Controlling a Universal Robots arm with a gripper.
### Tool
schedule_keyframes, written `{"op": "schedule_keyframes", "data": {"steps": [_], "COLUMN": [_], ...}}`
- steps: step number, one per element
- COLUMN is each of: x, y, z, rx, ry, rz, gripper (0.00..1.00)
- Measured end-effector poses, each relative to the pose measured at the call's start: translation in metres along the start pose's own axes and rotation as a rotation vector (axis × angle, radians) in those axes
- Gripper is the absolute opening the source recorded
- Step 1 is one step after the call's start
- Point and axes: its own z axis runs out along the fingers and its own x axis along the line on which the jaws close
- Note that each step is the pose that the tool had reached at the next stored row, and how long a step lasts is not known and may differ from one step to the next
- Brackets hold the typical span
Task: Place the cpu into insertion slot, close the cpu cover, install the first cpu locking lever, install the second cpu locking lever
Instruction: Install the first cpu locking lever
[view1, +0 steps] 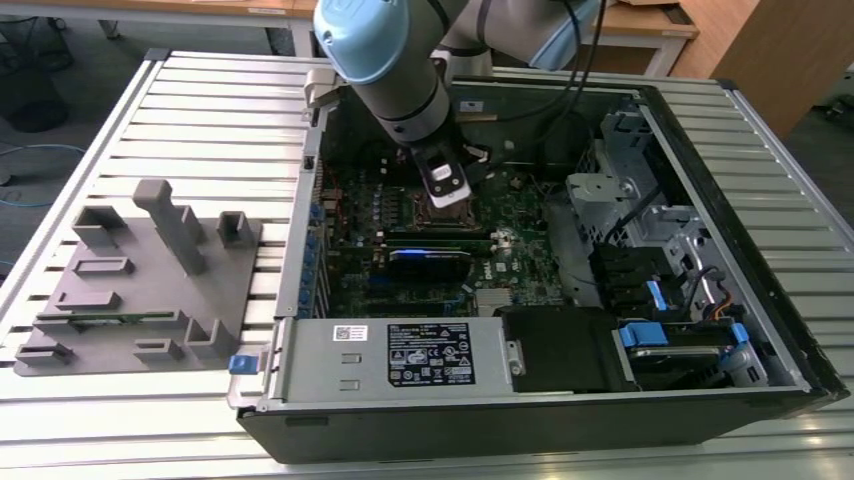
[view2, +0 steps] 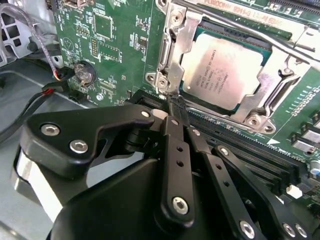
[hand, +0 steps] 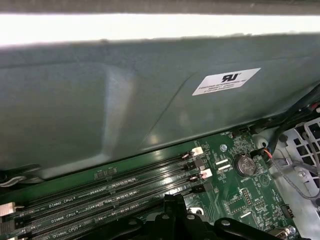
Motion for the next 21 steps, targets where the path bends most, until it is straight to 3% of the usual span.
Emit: {"op": "schedule_keyframes", "data": {"steps": [8, 16, 21], "x": [0.0002, -0.0047, -0.0055], "y": [0.0001, 0.0065, 0.0076], "z": [-0.0002, -0.0145, -0.0168], "rx": [-0.0009, -0.0001, 0.0002], "ry": [-0.0008, 0.0000, 0.0010], "rz": [0.000, 0.000, 0.001], "gripper": [0.11, 0.11, 0.11]}}
